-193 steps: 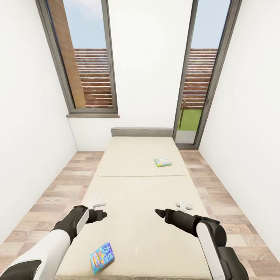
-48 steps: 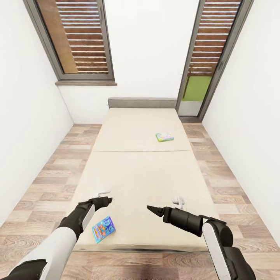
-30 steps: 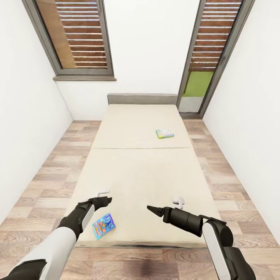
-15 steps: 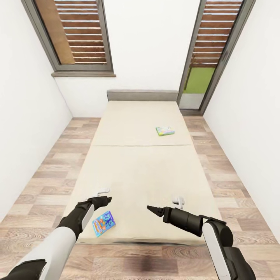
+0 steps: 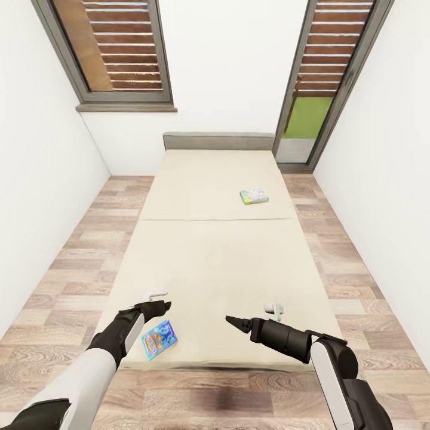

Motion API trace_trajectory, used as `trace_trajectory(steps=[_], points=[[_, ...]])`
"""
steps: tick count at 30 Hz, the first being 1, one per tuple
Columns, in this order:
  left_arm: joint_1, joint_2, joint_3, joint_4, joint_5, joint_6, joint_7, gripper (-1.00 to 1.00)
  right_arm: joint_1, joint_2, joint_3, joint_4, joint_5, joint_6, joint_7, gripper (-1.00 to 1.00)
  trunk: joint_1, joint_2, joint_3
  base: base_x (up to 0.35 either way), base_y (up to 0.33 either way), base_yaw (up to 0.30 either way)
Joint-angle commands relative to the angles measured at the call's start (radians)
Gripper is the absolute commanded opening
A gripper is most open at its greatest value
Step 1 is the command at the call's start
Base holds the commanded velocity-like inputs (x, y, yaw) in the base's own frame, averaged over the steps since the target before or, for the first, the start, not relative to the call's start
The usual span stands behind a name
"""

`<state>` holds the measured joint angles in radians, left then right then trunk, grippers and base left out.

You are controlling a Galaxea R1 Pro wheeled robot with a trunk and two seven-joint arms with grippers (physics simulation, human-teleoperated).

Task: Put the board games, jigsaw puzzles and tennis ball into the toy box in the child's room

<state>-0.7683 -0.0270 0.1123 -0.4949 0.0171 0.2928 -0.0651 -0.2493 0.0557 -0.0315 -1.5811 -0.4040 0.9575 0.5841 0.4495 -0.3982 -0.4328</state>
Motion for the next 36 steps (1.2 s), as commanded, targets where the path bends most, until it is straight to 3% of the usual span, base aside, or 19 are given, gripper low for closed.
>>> trace_trajectory(steps=[1,36], points=[[0.000,0.000,0.008,-0.002,0.002,0.007,-0.006,1.00,-0.001,0.001,-0.002,0.000,0.004,0.006,0.007,1.00,0.000,-0.002,-0.003,0.000,0.000,0.000],[0.000,0.004,0.006,-0.008,0.003,0.007,-0.006,1.00,-0.001,0.001,-0.003,0.000,0.005,0.006,0.006,1.00,0.000,-0.002,-0.061,0.009,0.049,0.000]])
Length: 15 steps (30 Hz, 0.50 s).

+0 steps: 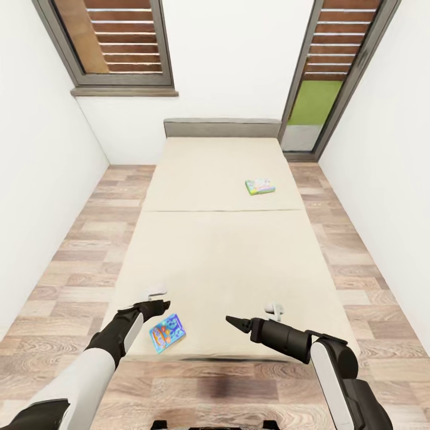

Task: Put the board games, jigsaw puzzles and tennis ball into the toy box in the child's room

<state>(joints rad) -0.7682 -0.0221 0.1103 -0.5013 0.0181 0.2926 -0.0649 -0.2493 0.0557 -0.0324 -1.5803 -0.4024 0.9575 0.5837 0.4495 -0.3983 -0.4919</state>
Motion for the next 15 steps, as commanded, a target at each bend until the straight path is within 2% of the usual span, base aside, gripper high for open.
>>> trace_trajectory(steps=[1,6,15], points=[[0.000,-0.001,0.008,-0.002,0.002,0.007,-0.006,1.00,-0.001,0.001,-0.003,0.000,0.004,0.006,0.006,1.00,0.000,-0.002,-0.003,0.001,0.003,0.000],[0.000,-0.002,0.008,-0.002,0.002,0.008,-0.006,1.00,-0.001,0.001,-0.002,0.000,0.004,0.006,0.006,1.00,0.000,-0.002,-0.011,0.015,0.002,0.000],[0.000,-0.002,0.007,-0.002,0.001,0.008,-0.006,1.00,-0.001,0.001,-0.003,0.001,0.004,0.006,0.006,1.00,0.000,-0.002,-0.026,0.125,0.000,0.000]])
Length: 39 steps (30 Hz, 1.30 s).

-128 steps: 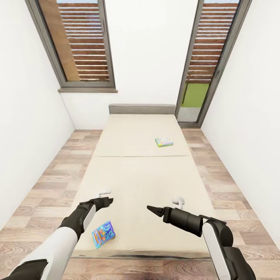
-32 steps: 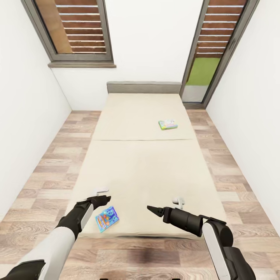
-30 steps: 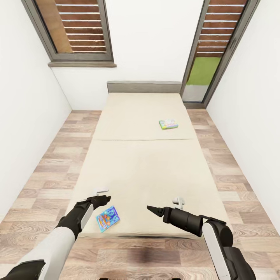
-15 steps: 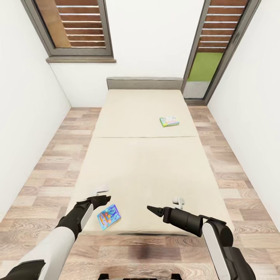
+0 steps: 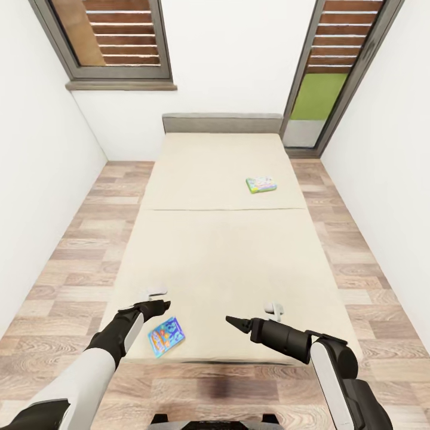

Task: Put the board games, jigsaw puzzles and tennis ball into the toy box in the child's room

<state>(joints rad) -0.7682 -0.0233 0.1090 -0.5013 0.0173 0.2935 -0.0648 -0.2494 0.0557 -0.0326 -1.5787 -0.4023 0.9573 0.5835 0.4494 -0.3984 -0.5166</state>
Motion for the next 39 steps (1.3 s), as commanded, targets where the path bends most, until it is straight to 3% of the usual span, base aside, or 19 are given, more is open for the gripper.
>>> trace_trajectory(steps=[1,39], points=[[0.000,-0.001,0.008,-0.002,0.002,0.007,-0.006,1.00,-0.001,0.001,-0.002,0.000,0.003,0.006,0.007,1.00,0.001,-0.002,-0.003,0.071,0.000,0.000],[0.000,-0.009,0.005,-0.002,0.003,0.009,-0.008,1.00,-0.001,0.001,-0.003,0.000,0.003,0.005,0.006,1.00,0.001,-0.002,-0.065,0.006,0.000,0.000]])
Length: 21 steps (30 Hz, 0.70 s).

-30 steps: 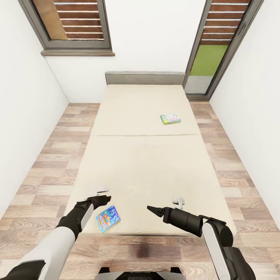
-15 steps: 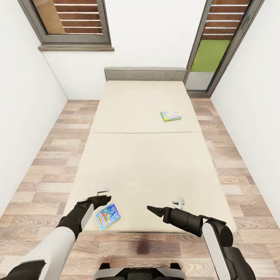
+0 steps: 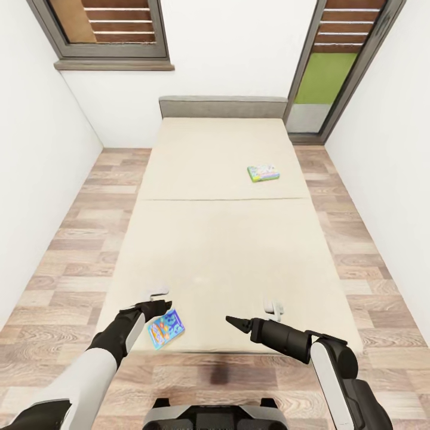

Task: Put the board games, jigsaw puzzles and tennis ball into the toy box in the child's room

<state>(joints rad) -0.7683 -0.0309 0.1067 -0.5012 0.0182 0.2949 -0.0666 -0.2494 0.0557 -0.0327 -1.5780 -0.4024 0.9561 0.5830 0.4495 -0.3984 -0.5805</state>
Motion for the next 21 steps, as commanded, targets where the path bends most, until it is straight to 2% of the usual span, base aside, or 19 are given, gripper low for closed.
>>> trace_trajectory(steps=[1,21], points=[[0.000,-0.002,0.008,-0.002,0.002,0.007,-0.006,1.00,-0.001,0.001,-0.003,0.000,0.004,0.006,0.006,1.00,0.000,-0.002,-0.003,0.000,0.000,0.000],[0.000,-0.003,0.010,-0.002,0.002,0.007,-0.003,1.00,-0.001,0.001,-0.002,0.000,0.004,0.006,0.007,1.00,0.000,-0.002,-0.036,0.000,0.000,0.000]])
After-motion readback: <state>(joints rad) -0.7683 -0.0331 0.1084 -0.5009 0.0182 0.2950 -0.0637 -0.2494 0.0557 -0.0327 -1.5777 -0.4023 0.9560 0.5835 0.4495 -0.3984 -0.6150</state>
